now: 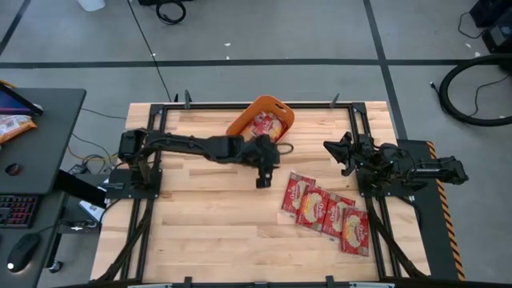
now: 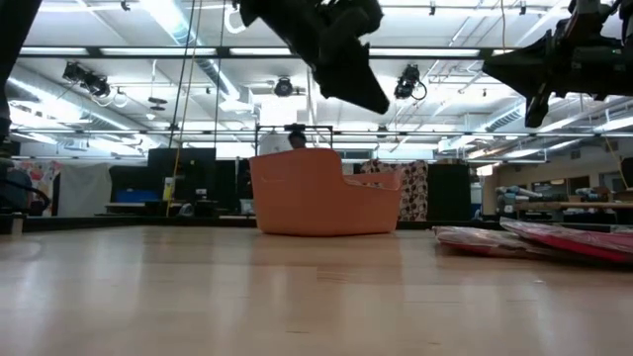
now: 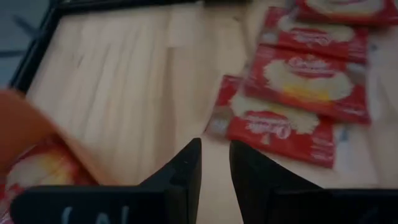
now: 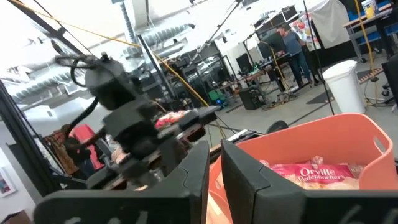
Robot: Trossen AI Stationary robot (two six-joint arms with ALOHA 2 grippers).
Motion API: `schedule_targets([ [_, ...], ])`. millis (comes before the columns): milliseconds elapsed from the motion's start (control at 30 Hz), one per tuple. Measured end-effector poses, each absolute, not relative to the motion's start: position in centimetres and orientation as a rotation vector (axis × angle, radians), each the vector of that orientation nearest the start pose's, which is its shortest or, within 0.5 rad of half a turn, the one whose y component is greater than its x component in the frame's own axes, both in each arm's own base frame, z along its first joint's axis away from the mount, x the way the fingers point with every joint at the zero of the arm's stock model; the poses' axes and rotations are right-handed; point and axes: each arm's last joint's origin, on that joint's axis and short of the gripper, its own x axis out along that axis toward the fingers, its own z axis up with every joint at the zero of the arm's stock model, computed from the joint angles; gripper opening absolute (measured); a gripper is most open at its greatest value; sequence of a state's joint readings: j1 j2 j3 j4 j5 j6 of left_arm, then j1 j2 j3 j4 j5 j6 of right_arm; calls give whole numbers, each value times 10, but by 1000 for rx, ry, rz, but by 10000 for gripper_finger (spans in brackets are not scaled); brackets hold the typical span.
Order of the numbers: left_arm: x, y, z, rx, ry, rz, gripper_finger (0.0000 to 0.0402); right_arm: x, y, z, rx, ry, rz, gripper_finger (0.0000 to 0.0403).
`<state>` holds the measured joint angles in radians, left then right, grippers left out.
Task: Sort popcorn bags into baskets
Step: Put the red popcorn bag into the orange bin
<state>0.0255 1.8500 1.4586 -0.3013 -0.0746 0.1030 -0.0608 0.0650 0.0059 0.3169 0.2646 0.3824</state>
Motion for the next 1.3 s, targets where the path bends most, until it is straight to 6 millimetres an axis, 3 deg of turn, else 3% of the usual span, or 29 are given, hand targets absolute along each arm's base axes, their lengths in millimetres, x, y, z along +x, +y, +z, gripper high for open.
schedule_targets([
  [267,413,-27,254,159,736,-36,89,97,-13,191,403,-319,-267,48],
  [433,408,-45,246,278,762,-91,78,97,-13,191,403,-319,-267,48],
  [600,405,-45,233,322,772,-111,63,97,-13,191,404,-319,-266,48],
  [733,402,-42,211,399,832,-136,64,96,-13,191,408,-325,-265,48],
  [900,400,-46,203,409,878,-131,73,94,-13,198,446,-399,-236,48],
  [1100,389,-51,221,479,867,-132,62,96,-6,207,329,-378,-5,48],
  [1300,382,-50,236,449,851,-106,47,103,-6,219,262,-338,-8,48],
])
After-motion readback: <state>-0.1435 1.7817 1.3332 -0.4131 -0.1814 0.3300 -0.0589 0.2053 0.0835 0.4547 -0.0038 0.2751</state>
